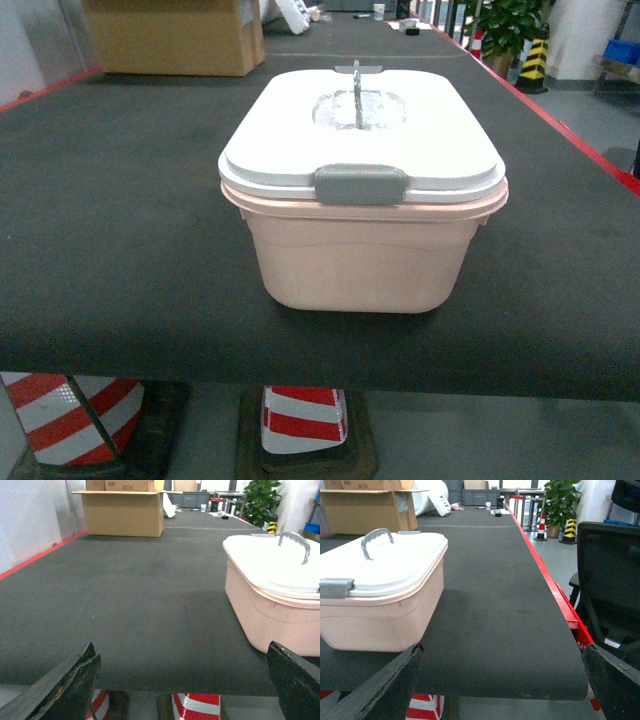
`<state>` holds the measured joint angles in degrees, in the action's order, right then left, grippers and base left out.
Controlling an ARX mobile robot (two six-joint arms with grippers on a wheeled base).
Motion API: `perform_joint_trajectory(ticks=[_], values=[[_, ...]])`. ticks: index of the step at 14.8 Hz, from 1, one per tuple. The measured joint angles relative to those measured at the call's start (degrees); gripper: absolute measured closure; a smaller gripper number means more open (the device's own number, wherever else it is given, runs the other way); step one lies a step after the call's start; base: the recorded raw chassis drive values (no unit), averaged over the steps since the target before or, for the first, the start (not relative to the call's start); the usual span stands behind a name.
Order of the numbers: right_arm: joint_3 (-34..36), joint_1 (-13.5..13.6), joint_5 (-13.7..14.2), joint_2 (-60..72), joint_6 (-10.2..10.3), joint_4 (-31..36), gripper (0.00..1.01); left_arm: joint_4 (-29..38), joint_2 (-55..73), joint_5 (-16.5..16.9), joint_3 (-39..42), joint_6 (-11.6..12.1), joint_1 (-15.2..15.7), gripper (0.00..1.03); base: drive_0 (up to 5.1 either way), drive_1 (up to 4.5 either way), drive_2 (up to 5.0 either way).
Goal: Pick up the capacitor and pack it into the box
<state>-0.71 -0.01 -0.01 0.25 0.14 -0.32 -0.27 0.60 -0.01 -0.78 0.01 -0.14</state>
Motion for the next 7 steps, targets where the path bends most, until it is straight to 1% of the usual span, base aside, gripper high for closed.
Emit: perform_joint_trajectory(ticks=[7], values=[[0.0, 0.0, 0.0, 0.0, 0.0, 0.0, 0.03, 0.0, 0.0, 0.0, 0.0, 0.0, 0.0, 0.05, 0.0, 0.0, 0.0]])
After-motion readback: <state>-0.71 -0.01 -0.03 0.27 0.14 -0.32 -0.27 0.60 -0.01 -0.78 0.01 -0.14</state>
